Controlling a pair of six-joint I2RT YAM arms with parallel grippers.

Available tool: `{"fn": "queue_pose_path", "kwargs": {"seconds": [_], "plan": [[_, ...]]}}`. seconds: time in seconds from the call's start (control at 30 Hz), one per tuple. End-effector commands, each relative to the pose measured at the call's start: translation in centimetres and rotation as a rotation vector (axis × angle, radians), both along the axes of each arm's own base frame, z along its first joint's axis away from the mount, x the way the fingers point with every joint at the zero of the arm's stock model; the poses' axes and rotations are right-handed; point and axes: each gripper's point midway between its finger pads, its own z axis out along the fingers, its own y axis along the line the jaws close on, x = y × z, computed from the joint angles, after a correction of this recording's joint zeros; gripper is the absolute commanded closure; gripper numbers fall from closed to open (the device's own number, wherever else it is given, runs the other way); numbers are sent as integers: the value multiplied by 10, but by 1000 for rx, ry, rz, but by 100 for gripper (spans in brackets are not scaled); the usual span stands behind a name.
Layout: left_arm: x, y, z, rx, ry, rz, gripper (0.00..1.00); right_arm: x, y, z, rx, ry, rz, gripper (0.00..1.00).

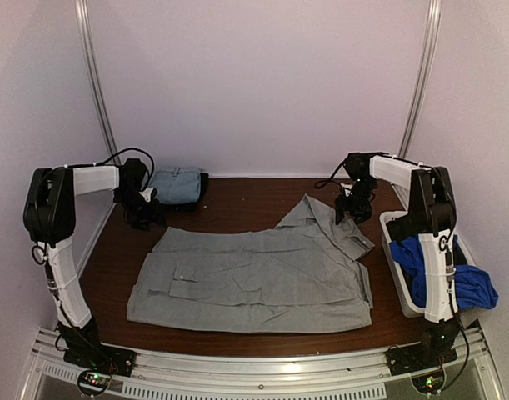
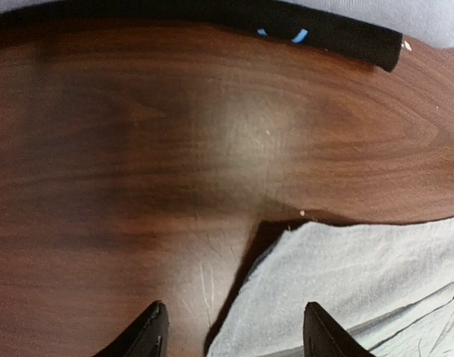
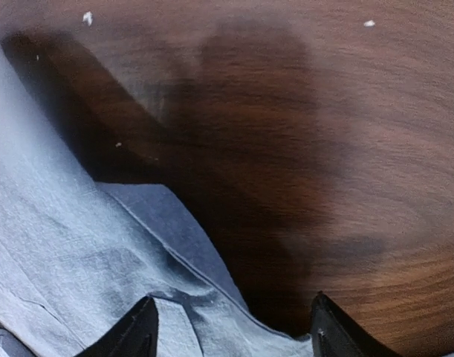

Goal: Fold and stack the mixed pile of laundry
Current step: Pick up the 1/3-folded shirt from the center of the board.

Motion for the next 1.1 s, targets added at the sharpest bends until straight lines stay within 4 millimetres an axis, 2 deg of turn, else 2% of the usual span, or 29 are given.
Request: {"fn": "queue_pose_path", "kwargs": {"seconds": [0.0, 0.1, 0.13, 0.27, 0.3, 0.53, 0.7, 0.8, 0.87, 1.07], "plan": [[32, -2, 6, -17, -83, -84, 38, 0, 23, -3, 108, 16, 46, 39], [38, -8, 0, -43, -75, -109, 40, 1, 42, 3, 223, 24, 62, 51], [39, -10, 0, -54, -74, -111, 40, 1, 52, 8, 281, 25, 74, 60], [42, -15, -2, -80, -78, -121, 40, 4, 80, 53, 464, -34, 103, 95], [42, -17, -2, -90, -84, -133, 40, 8, 83, 67, 491, -64, 97, 100], [47, -26, -6, -118, -130, -221, 42, 32, 109, 181, 757, -278, 74, 100], [47, -32, -16, -134, -128, -287, 47, 40, 121, 245, 926, -371, 59, 100], [45, -32, -21, -134, -125, -310, 52, 43, 125, 272, 1002, -403, 43, 100], [46, -34, -22, -143, -126, -318, 59, 45, 128, 283, 1040, -413, 41, 100], [51, -40, -11, -173, -157, -330, 88, 47, 130, 292, 1076, -405, 23, 100]]}}
